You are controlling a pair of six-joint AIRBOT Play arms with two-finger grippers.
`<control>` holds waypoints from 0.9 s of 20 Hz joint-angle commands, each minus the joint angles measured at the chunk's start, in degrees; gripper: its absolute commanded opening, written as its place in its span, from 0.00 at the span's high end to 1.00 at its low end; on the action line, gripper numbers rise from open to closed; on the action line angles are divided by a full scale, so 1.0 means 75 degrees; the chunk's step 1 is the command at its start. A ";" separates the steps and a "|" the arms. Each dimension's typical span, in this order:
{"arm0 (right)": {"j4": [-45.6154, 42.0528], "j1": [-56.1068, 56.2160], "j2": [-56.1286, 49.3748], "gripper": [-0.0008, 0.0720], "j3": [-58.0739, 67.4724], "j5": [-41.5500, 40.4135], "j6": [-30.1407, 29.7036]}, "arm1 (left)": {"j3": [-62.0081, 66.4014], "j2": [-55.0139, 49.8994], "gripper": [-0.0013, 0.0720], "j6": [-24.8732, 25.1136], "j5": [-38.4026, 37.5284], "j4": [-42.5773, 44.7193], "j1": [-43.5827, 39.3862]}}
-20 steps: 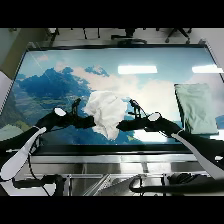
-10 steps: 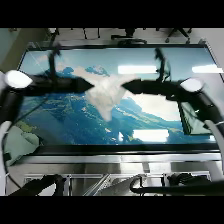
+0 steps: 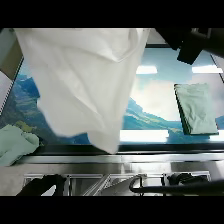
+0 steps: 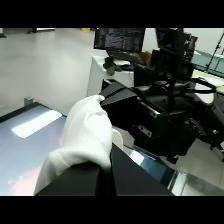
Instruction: Fold the shirts.
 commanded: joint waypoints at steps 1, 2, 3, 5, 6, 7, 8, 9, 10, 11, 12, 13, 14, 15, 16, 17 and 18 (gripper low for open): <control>-0.0507 -0.0006 -0.0530 0.96 0.0239 0.0204 0.0082 | -0.1469 0.0396 0.96 -0.0085 0.0259 0.0323 0.0513; -0.0475 -0.0006 -0.0953 0.96 0.0236 0.0321 0.0093 | -0.1967 0.0286 0.96 -0.0085 0.0198 0.0303 0.0793; -0.0440 0.0000 -0.1451 0.96 0.0236 0.0420 0.0111 | -0.2358 0.0105 0.96 -0.0061 0.0085 0.0315 0.1003; -0.0417 0.0044 -0.2573 0.96 0.0236 0.0525 0.0117 | -0.3072 -0.0530 0.96 0.0111 -0.0219 0.0312 0.1425; -0.0411 0.0146 -0.3174 0.96 0.0236 0.0519 0.0117 | -0.3372 -0.0915 0.96 0.0271 -0.0315 0.0312 0.1594; -0.0414 0.0286 -0.3826 0.96 0.0236 0.0516 0.0111 | -0.3669 -0.1367 0.96 0.0501 -0.0332 0.0312 0.1766; -0.0414 0.0466 -0.4450 0.96 0.0236 0.0510 0.0111 | -0.3960 -0.1795 0.96 0.0667 -0.0321 0.0312 0.1903; -0.0417 0.0679 -0.5106 0.96 0.0236 0.0501 0.0108 | -0.4226 -0.2282 0.96 0.0906 -0.0329 0.0315 0.2063; -0.0417 0.0874 -0.5721 0.96 0.0236 0.0469 0.0114 | -0.4436 -0.2731 0.96 0.1005 -0.0341 0.0318 0.2203; -0.0414 0.1023 -0.6222 0.96 0.0236 0.0425 0.0122 | -0.4642 -0.3162 0.96 0.1151 -0.0321 0.0315 0.2343; -0.0414 0.1157 -0.6668 0.96 0.0236 0.0353 0.0204 | -0.4774 -0.3634 0.96 0.1329 -0.0382 0.0318 0.2483; -0.0414 0.1233 -0.6974 0.94 0.0239 0.0280 0.0321 | -0.4811 -0.4054 0.96 0.1486 -0.0501 0.0318 0.2605; -0.0411 0.1244 -0.7169 0.81 0.0239 0.0248 0.0460 | -0.4806 -0.4470 0.96 0.1597 -0.0609 0.0312 0.2728; -0.0417 0.1186 -0.7204 0.63 0.0239 0.0274 0.0519 | -0.4797 -0.4794 0.95 0.1600 -0.0664 0.0309 0.2868; -0.0420 0.1064 -0.7128 0.57 0.0248 0.0367 0.0539 | -0.4698 -0.5062 0.71 0.1600 -0.0740 0.0309 0.2990; -0.0423 0.0833 -0.6924 0.57 0.0248 0.0574 0.0758 | -0.4459 -0.5319 0.14 0.1594 -0.0976 0.0315 0.3133; -0.0446 0.0519 -0.6633 0.57 0.0248 0.0871 0.1067 | -0.4188 -0.5496 0.02 0.1568 -0.1297 0.0315 0.3302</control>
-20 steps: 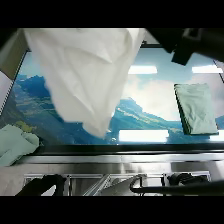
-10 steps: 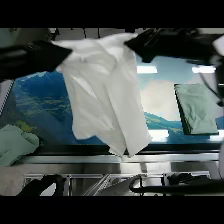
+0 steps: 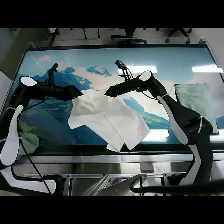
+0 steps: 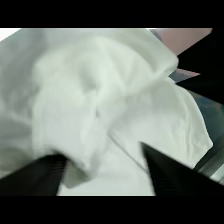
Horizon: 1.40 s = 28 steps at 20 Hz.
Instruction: Fold the shirts.
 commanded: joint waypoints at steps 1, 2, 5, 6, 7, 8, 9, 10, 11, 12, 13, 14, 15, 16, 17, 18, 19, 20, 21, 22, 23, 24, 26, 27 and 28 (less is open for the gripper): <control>-0.0154 -0.0723 0.0405 0.57 0.0006 0.0793 0.0866 | 0.0624 -0.0915 0.02 0.0154 -0.0976 0.0017 0.0571; -0.0449 -0.1131 0.0769 0.57 0.0003 0.1294 0.1326 | 0.0883 -0.0985 0.02 0.0111 -0.1282 0.0020 0.0723; -0.1547 -0.1935 0.1719 0.57 -0.0370 0.2503 0.2442 | 0.1157 -0.0839 0.02 -0.0160 -0.1848 0.0498 0.1052; -0.1944 -0.2017 0.2081 0.57 -0.0813 0.2623 0.2696 | 0.1093 -0.0740 0.02 -0.0245 -0.1944 0.0801 0.1096; -0.2247 -0.2022 0.2463 0.57 -0.1440 0.2643 0.2906 | 0.0941 -0.0603 0.02 -0.0312 -0.2043 0.1090 0.1096; -0.2276 -0.2011 0.2844 0.57 -0.2165 0.2637 0.3101 | 0.0676 -0.0434 0.02 -0.0326 -0.2046 0.1294 0.1096; -0.2253 -0.1953 0.3246 0.57 -0.2973 0.2617 0.3212 | 0.0335 -0.0248 0.02 -0.0326 -0.1999 0.1492 0.1096; -0.2256 -0.1836 0.3707 0.57 -0.3893 0.2509 0.3302 | -0.0012 -0.0087 0.02 -0.0326 -0.1900 0.1690 0.1096; -0.2256 -0.1690 0.4138 0.56 -0.4759 0.2270 0.3378 | -0.0335 0.0020 0.02 -0.0326 -0.1801 0.1833 0.1096; -0.2224 -0.1478 0.4572 0.42 -0.5674 0.1891 0.3453 | -0.0609 0.0064 0.02 -0.0329 -0.1754 0.1894 0.1096; -0.2183 -0.1253 0.4931 0.38 -0.6475 0.1463 0.3625 | -0.0880 0.0058 0.02 -0.0335 -0.1714 0.1897 0.1096; -0.2075 -0.0970 0.5231 0.39 -0.7254 0.0982 0.3777 | -0.1110 0.0032 0.02 -0.0356 -0.1612 0.1932 0.1078; -0.1795 -0.0697 0.5423 0.39 -0.7886 0.0548 0.3771 | -0.1341 0.0000 0.02 -0.0361 -0.1451 0.1929 0.1037; -0.1384 -0.0393 0.5525 0.39 -0.8411 0.0143 0.3730 | -0.1542 -0.0003 0.02 -0.0358 -0.1227 0.1932 0.0968; -0.1064 -0.0067 0.5523 0.39 -0.8743 -0.0201 0.3611 | -0.1664 -0.0003 0.02 -0.0358 -0.1029 0.1938 0.0944; -0.0895 0.0315 0.5461 0.39 -0.8953 -0.0568 0.3596 | -0.1737 -0.0003 0.02 -0.0356 -0.0863 0.1944 0.0883; -0.0866 0.0682 0.5339 0.39 -0.9008 -0.0877 0.3599 | -0.1734 -0.0003 0.02 -0.0356 -0.0778 0.1953 0.0871; -0.0746 0.0988 0.5179 0.39 -0.9005 -0.1142 0.3602 | -0.1734 -0.0003 0.02 -0.0358 -0.0711 0.1941 0.0871; -0.0551 0.1253 0.4978 0.39 -0.9005 -0.1411 0.3602 | -0.1734 -0.0003 0.02 -0.0358 -0.0647 0.1947 0.0871; -0.0373 0.1413 0.4762 0.39 -0.9005 -0.1594 0.3602 | -0.1734 -0.0003 0.02 -0.0358 -0.0580 0.1947 0.0871; -0.0163 0.1510 0.4514 0.39 -0.9005 -0.1684 0.3593 | -0.1734 -0.0003 0.02 -0.0358 -0.0548 0.1947 0.0874; 0.0006 0.1565 0.4304 0.39 -0.9005 -0.1708 0.3547 | -0.1734 -0.0003 0.02 -0.0358 -0.0513 0.1947 0.0874; 0.0597 0.1585 0.3998 0.40 -0.8999 -0.1769 0.3022 | -0.1734 -0.0003 0.02 -0.0358 -0.0370 0.1944 0.0871; 0.0956 0.1585 0.3914 0.40 -0.8996 -0.1906 0.2707 | -0.1734 -0.0003 0.02 -0.0358 -0.0297 0.1944 0.0851; 0.1317 0.1585 0.3893 0.40 -0.8996 -0.2092 0.2407 | -0.1734 -0.0003 0.02 -0.0358 -0.0233 0.1947 0.0784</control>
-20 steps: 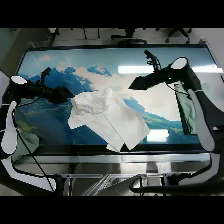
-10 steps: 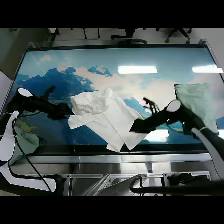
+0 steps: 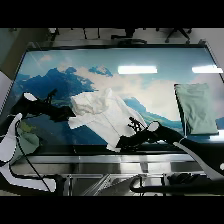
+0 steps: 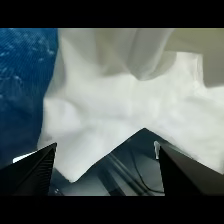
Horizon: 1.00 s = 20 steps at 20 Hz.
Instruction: Fold the shirts.
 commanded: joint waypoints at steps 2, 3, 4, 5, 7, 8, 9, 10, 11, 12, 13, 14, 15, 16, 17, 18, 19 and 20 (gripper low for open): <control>0.1443 0.0131 -0.0300 0.63 -0.0032 -0.1072 -0.1343 | -0.0015 0.0000 0.02 0.0006 0.0388 0.0029 -0.0184; 0.1612 0.0128 -0.0300 0.71 -0.0006 -0.1183 -0.1524 | -0.0017 0.0000 0.05 0.0006 0.0510 0.0064 -0.0283; 0.1647 0.0125 -0.0300 0.85 0.0017 -0.1174 -0.1527 | -0.0017 -0.0026 0.25 0.0006 0.0612 0.0160 -0.0393; 0.1635 0.0125 -0.0300 0.88 0.0041 -0.1139 -0.1530 | -0.0015 -0.0096 0.34 0.0003 0.0595 0.0434 -0.0525; 0.1565 0.0117 -0.0216 0.96 0.0041 -0.0988 -0.1527 | -0.0015 -0.0251 0.34 -0.0085 0.0385 0.0959 -0.0694; 0.1475 0.0117 -0.0140 0.96 0.0044 -0.0938 -0.1518 | 0.0041 -0.0268 0.34 -0.0085 0.0265 0.1163 -0.0711; 0.1387 0.0114 -0.0047 0.96 0.0044 -0.0944 -0.1515 | 0.0242 -0.0268 0.34 -0.0085 0.0082 0.1349 -0.0697; 0.1335 0.0114 0.0047 0.96 0.0044 -0.0947 -0.1512 | 0.0586 -0.0265 0.34 -0.0082 -0.0207 0.1475 -0.0627; 0.1317 0.0114 0.0099 0.96 0.0044 -0.0944 -0.1512 | 0.1000 -0.0265 0.34 -0.0085 -0.0548 0.1448 -0.0452; 0.1300 0.0114 0.0131 0.96 0.0044 -0.0941 -0.1512 | 0.1361 -0.0265 0.34 -0.0137 -0.0796 0.1443 -0.0262; 0.1282 0.0114 0.0143 0.96 0.0044 -0.0944 -0.1512 | 0.1679 -0.0265 0.34 -0.0265 -0.0970 0.1434 -0.0061; 0.1282 0.0114 0.0137 0.96 0.0044 -0.0947 -0.1515 | 0.1830 -0.0265 0.34 -0.0321 -0.1000 0.1425 0.0105; 0.1276 0.0114 0.0137 0.96 0.0044 -0.0947 -0.1515 | 0.1856 -0.0268 0.34 -0.0335 -0.1008 0.1425 0.0227; 0.1276 0.0114 0.0137 0.96 0.0044 -0.0944 -0.1515 | 0.1740 -0.0268 0.34 -0.0335 -0.0950 0.1425 0.0289; 0.1276 0.0114 0.0137 0.96 0.0044 -0.0947 -0.1518 | 0.1524 -0.0274 0.34 -0.0329 -0.0831 0.1425 0.0303; 0.1276 0.0114 0.0137 0.96 0.0044 -0.0947 -0.1521 | 0.1268 -0.0277 0.34 -0.0326 -0.0615 0.1422 0.0283; 0.1276 0.0114 0.0137 0.96 0.0044 -0.0947 -0.1518 | 0.0965 -0.0277 0.34 -0.0297 -0.0312 0.1416 0.0213; 0.1279 0.0114 0.0137 0.96 0.0044 -0.0947 -0.1518 | 0.0664 -0.0277 0.34 -0.0265 0.0000 0.1370 0.0122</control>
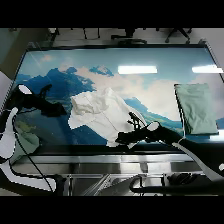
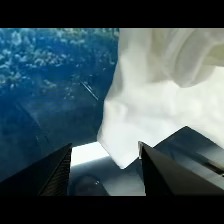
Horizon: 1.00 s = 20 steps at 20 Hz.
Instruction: Fold the shirts.
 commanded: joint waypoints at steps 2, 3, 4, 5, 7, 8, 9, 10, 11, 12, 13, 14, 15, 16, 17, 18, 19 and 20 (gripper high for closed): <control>0.0003 0.0006 0.0012 0.96 0.0009 0.0015 0.0003 | -0.0892 -0.0003 0.34 0.0102 0.1011 -0.0023 -0.0280; 0.0000 0.0006 0.0012 0.96 0.0009 0.0017 0.0000 | -0.1058 -0.0006 0.34 0.0125 0.1221 -0.0047 -0.0440; 0.0000 0.0006 0.0015 0.96 0.0009 0.0017 0.0000 | -0.1180 -0.0009 0.34 0.0198 0.1387 -0.0108 -0.0571; 0.0000 0.0006 0.0015 0.96 0.0009 0.0017 0.0000 | -0.1209 -0.0070 0.34 0.0227 0.1472 -0.0210 -0.0717; 0.0000 0.0006 0.0020 0.96 0.0009 0.0082 -0.0009 | -0.1067 -0.0286 0.34 0.0224 0.1376 -0.0431 -0.0927; 0.0003 0.0006 0.0026 0.96 0.0009 0.0143 -0.0052 | -0.0956 -0.0414 0.34 0.0227 0.1250 -0.0554 -0.1037; -0.0003 0.0003 0.0064 0.96 0.0009 0.0233 -0.0055 | -0.0857 -0.0513 0.63 0.0224 0.1099 -0.0606 -0.1116; -0.0009 -0.0064 0.0149 0.96 0.0015 0.0402 -0.0058 | -0.0702 -0.0586 0.96 0.0248 0.0793 -0.0606 -0.1201; -0.0020 -0.0239 0.0291 0.96 0.0044 0.0641 -0.0058 | -0.0490 -0.0597 0.96 0.0248 0.0428 -0.0606 -0.1291; -0.0026 -0.0571 0.0504 0.96 0.0128 0.1005 -0.0058 | -0.0149 -0.0551 0.96 0.0248 -0.0044 -0.0609 -0.1352; -0.0079 -0.1078 0.0769 0.96 0.0323 0.1533 -0.0055 | 0.0221 -0.0399 0.96 0.0242 -0.0405 -0.0612 -0.1378; -0.0099 -0.1705 0.1026 0.96 0.0638 0.2174 -0.0055 | 0.0667 -0.0105 0.96 0.0213 -0.0662 -0.0673 -0.1378; -0.0093 -0.2512 0.1288 0.96 0.1163 0.3016 -0.0052 | 0.1122 0.0259 0.96 0.0216 -0.0799 -0.0953 -0.1332; -0.0038 -0.3296 0.1486 0.96 0.1810 0.3791 -0.0055 | 0.1629 0.0670 0.96 0.0143 -0.0857 -0.1437 -0.1239; 0.0061 -0.4074 0.1641 0.96 0.2597 0.4433 -0.0052 | 0.2212 0.1148 0.96 0.0020 -0.0828 -0.2215 -0.1075; 0.0248 -0.4858 0.1763 0.96 0.3547 0.4937 -0.0050 | 0.2763 0.1585 0.96 -0.0122 -0.0726 -0.3066 -0.0906; 0.0536 -0.5502 0.1816 0.96 0.4453 0.5298 -0.0050 | 0.3354 0.2028 0.96 -0.0265 -0.0504 -0.3949 -0.0717; 0.0871 -0.6091 0.1804 0.96 0.5476 0.5592 -0.0050 | 0.3934 0.2465 0.96 -0.0458 -0.0160 -0.4558 -0.0548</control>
